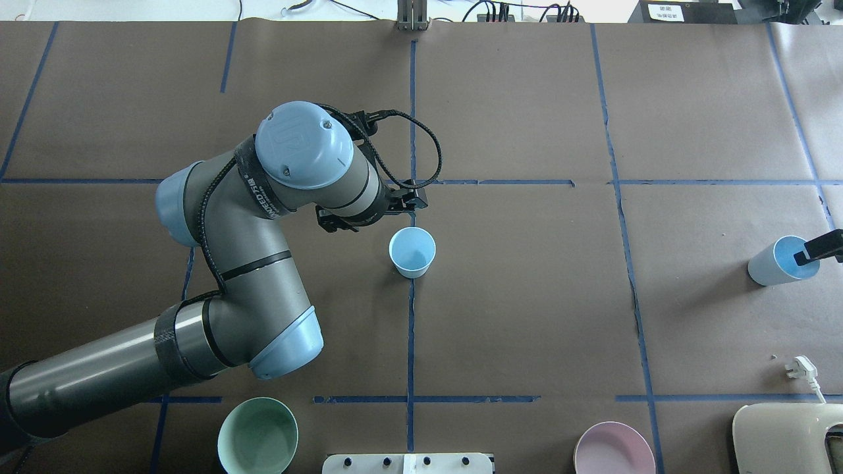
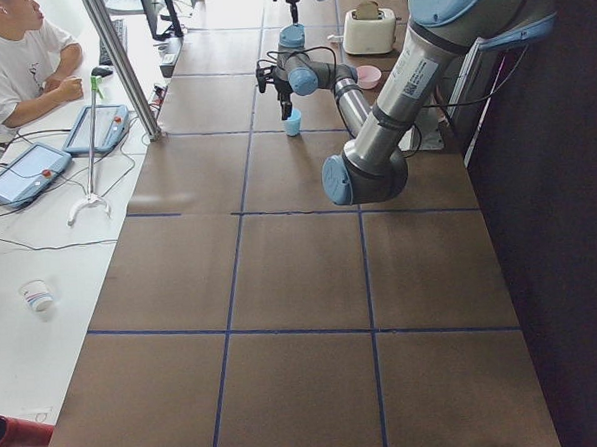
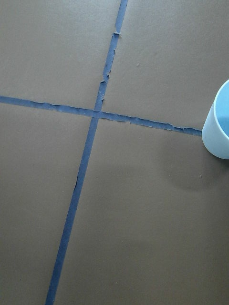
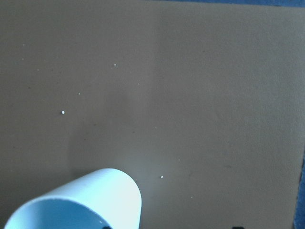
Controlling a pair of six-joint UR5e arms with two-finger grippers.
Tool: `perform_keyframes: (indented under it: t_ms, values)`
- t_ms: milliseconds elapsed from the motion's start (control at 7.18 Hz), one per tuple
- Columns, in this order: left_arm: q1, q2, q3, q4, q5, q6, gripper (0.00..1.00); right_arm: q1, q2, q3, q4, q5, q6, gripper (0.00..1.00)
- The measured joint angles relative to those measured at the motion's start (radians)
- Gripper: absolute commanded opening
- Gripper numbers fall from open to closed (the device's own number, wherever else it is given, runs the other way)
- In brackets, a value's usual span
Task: Stack blue cups with both arms
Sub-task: 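Grasp the other light blue cup with the right gripper while the left arm withdraws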
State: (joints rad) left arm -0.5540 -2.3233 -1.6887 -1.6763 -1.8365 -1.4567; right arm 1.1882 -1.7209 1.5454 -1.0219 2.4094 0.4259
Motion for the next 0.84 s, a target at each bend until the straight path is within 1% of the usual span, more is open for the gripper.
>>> perform_keyframes:
  t_ms: [139,557,697,836]
  values:
    - [-0.006,0.009,-0.019,0.001,-0.001,0.0,1.0,-0.016,0.003,0.0,0.001,0.0,0.001,0.0]
    - [-0.016,0.035,-0.073,0.001,-0.002,0.0,1.0,-0.059,0.02,0.01,0.03,0.002,0.002,0.0]
    - [-0.027,0.051,-0.107,0.0,-0.003,0.0,1.0,-0.07,0.035,0.028,0.043,0.007,0.008,0.0]
    - [-0.046,0.076,-0.152,-0.002,-0.007,0.001,1.0,-0.087,0.052,0.077,0.043,0.014,0.039,0.0]
